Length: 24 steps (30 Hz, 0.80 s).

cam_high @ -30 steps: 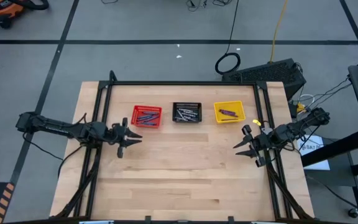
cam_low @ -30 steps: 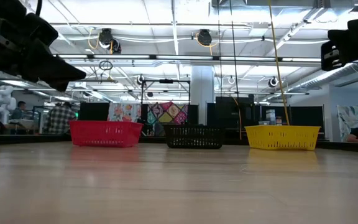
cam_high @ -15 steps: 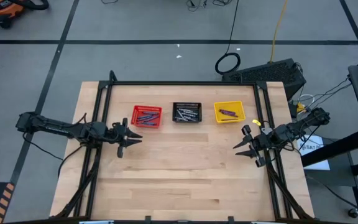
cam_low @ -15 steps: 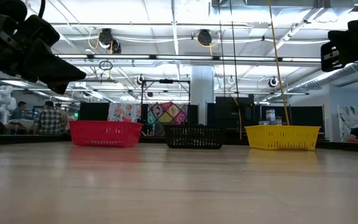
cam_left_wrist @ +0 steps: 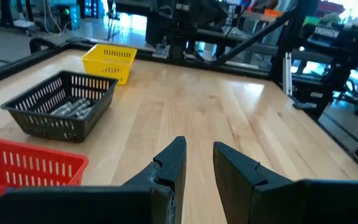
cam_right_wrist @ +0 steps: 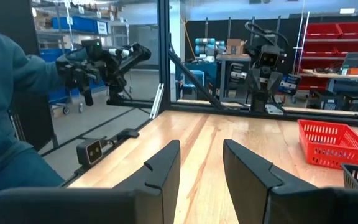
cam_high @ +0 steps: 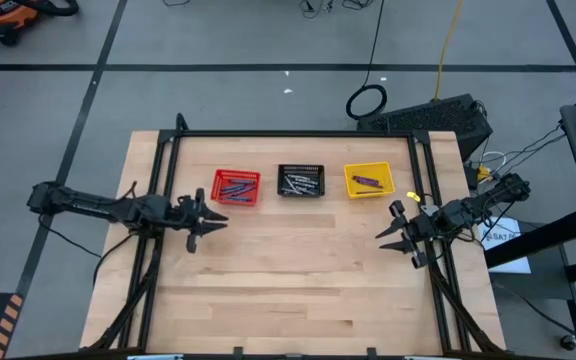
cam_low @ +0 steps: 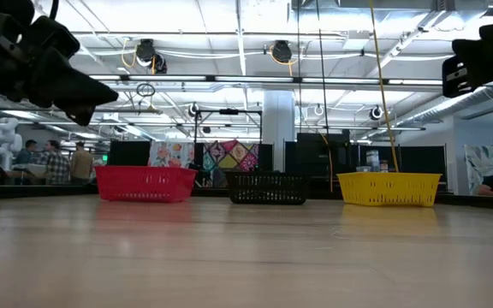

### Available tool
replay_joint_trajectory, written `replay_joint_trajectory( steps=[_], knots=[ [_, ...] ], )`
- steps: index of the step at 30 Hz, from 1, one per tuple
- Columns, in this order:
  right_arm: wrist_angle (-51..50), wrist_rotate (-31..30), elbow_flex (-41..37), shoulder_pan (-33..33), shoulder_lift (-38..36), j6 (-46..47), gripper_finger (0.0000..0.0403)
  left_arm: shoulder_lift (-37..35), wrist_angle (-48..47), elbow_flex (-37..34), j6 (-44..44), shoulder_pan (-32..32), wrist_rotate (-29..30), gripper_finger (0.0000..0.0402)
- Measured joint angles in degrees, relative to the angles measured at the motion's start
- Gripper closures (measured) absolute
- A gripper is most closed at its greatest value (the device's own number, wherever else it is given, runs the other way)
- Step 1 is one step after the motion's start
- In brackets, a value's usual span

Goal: Sort crayons
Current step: Return to Home Position

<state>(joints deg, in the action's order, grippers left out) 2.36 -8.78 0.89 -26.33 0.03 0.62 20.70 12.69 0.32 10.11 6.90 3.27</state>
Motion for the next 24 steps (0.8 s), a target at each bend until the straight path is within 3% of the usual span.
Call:
replay_joint_trajectory(
  steps=[24],
  knots=[
    [0.1, -0.1, 0.0, 0.0, 0.0, 0.0, 0.0293, -20.7, -1.5, -0.1, 0.0, 0.0, 0.0, 0.0317]
  ],
)
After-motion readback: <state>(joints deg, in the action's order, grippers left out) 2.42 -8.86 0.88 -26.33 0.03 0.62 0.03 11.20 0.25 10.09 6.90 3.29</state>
